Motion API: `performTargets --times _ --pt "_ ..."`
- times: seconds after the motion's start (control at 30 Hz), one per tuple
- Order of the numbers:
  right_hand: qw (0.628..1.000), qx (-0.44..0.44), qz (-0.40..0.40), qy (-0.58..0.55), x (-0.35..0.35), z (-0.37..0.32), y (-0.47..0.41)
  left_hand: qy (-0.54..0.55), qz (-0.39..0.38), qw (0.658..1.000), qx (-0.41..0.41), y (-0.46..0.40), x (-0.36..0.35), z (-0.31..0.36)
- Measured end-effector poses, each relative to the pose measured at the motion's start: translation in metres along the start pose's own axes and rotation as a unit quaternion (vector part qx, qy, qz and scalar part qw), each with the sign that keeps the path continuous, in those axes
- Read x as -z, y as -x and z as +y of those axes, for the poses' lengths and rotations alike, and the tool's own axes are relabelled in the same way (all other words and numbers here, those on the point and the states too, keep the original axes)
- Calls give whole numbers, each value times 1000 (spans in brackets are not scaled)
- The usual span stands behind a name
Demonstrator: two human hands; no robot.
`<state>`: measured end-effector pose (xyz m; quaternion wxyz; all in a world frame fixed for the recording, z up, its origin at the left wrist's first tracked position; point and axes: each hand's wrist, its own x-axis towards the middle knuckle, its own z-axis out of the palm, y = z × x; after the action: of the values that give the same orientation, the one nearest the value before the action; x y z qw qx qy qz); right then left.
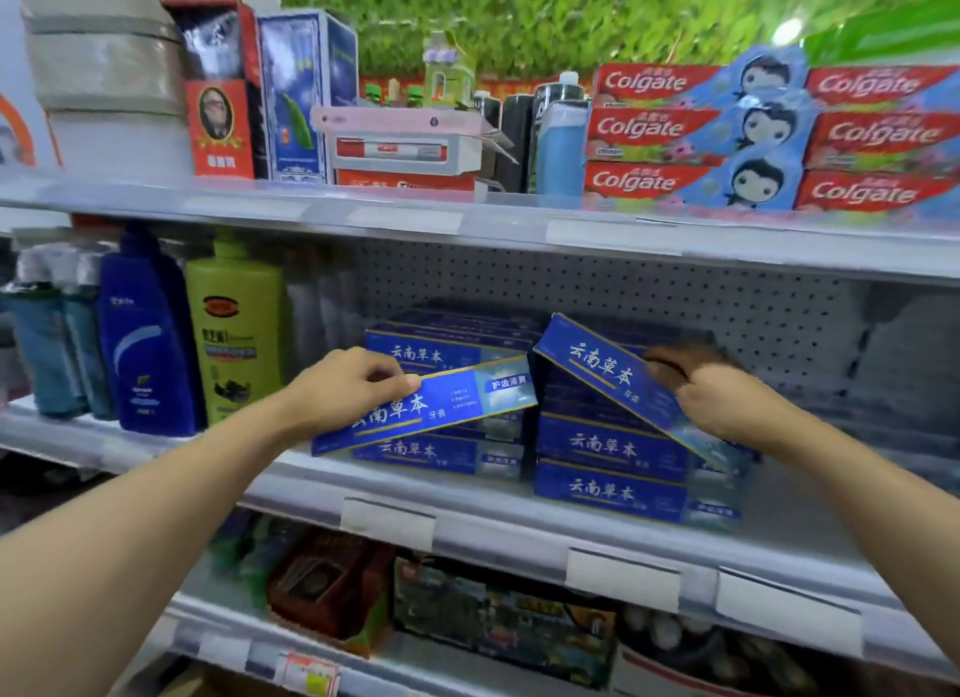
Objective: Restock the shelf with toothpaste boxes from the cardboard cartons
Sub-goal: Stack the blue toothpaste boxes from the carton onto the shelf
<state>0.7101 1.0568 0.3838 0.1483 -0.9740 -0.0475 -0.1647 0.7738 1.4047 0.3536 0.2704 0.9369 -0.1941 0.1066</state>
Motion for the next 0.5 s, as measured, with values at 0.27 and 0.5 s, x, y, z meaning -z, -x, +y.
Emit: performTargets --times 0.27,0.5 --pt "999 -20 -13 33 -3 26 -23 -110 6 994 -11 -48 3 12" --pt "997 -65 15 44 -1 34 -17 -183 -2 980 -78 -81 -4 5"
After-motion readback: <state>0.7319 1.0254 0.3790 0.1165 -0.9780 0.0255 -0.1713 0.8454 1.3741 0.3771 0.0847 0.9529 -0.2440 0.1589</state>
